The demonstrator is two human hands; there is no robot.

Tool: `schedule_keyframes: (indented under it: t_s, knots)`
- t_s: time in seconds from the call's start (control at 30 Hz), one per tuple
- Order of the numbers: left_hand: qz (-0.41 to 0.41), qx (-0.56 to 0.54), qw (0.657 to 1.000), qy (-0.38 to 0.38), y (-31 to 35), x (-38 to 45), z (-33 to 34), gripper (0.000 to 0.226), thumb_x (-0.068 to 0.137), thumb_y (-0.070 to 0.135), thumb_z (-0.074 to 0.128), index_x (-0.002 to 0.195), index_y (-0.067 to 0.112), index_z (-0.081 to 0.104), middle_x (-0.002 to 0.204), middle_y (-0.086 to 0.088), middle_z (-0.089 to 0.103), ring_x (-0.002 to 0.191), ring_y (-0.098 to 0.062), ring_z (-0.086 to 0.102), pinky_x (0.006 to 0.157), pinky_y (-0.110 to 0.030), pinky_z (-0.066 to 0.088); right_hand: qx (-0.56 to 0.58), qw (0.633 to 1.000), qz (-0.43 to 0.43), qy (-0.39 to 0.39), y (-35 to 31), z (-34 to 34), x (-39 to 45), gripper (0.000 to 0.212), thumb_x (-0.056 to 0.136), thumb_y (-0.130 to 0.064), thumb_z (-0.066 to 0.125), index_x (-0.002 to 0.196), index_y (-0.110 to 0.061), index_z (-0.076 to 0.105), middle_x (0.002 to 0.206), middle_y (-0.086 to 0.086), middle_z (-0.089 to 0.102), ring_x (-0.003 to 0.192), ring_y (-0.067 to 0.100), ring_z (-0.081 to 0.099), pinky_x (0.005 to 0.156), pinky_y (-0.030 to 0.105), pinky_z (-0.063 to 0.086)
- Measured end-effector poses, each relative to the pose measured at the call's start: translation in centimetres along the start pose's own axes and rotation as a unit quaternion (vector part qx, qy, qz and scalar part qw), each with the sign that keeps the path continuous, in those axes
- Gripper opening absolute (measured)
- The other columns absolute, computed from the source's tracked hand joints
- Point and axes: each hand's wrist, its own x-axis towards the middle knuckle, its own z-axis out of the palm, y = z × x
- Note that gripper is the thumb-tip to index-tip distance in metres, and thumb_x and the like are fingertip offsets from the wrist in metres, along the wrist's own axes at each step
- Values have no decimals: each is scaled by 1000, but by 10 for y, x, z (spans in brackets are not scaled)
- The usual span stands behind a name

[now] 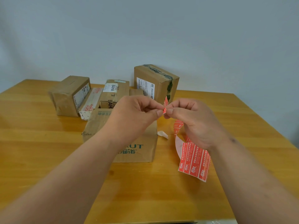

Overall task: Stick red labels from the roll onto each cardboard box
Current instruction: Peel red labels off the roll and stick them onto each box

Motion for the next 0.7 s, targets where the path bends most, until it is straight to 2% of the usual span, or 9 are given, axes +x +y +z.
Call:
schedule_keyframes:
  t_s: [0.23,0.3,0.4,0.7]
  knots:
    - [-3,9,1000,-8,1,0,-3,8,88,27,69,87,28,77,83,6,75,83,-14,66,69,-16,48,-14,1000,-7,-9,-1,1,2,14,84,-23,63,77,-24,75,77,-6,71,87,8,65,89,35,43]
    - [-3,11,1000,-9,0,0,-4,9,88,26,69,86,29,77,82,8,75,83,-9,65,67,-12,47,-12,1000,-6,-12,-1,2,2,13,82,-23,63,77,-23,76,77,-5,71,87,8,65,89,34,43]
    - [-2,15,1000,-12,-1,1,-4,10,88,23,69,87,28,77,81,12,74,82,2,64,65,0,44,-18,1000,-4,-12,-1,3,3,12,78,-28,64,77,-25,76,77,-5,72,88,8,66,90,36,44]
    - [13,56,998,-6,-7,2,-2,8,87,29,69,90,30,77,83,16,73,83,8,62,66,5,39,-19,1000,-3,-10,1,4,1,13,76,-32,66,77,-23,76,77,-4,71,89,12,65,93,40,45]
